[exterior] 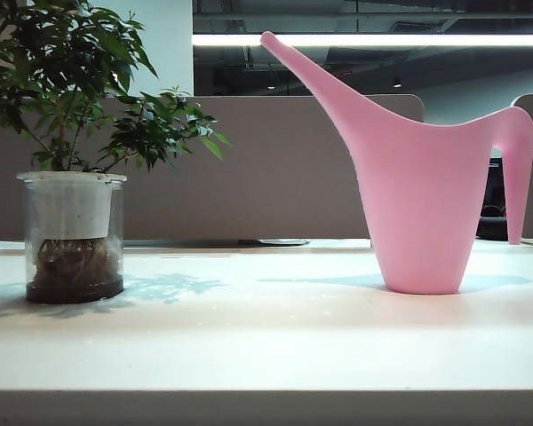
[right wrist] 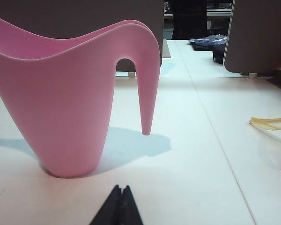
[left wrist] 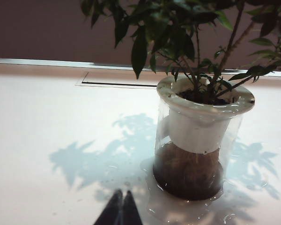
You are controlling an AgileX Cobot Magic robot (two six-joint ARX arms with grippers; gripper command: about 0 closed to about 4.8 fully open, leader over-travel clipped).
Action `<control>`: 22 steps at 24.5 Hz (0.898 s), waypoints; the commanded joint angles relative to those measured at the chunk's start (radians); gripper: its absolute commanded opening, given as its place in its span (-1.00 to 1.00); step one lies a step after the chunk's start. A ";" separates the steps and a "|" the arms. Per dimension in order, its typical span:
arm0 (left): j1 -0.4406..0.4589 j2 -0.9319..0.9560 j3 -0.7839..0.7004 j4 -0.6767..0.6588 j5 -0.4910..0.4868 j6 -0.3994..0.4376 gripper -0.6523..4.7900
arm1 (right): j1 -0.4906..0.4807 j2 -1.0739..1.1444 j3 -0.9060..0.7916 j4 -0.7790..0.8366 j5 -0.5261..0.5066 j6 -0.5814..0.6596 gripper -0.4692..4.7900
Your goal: Pick up the watering can from the table, water the potted plant, and put the can back.
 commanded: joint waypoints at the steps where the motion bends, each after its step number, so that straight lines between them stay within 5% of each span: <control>1: 0.001 0.000 0.005 0.009 0.005 -0.002 -0.78 | 0.001 -0.002 -0.003 0.014 -0.002 0.000 -0.82; 8: -0.002 0.000 0.022 0.017 0.007 -0.011 -0.78 | 0.004 -0.002 0.019 0.015 0.002 0.023 -0.83; 18: -0.006 0.114 0.426 -0.121 0.017 -0.048 -0.78 | 0.004 0.070 0.404 -0.003 0.195 0.104 -0.83; 22: -0.012 0.302 0.609 -0.171 0.127 -0.039 -0.78 | 0.004 0.202 0.560 -0.066 0.201 0.066 -0.83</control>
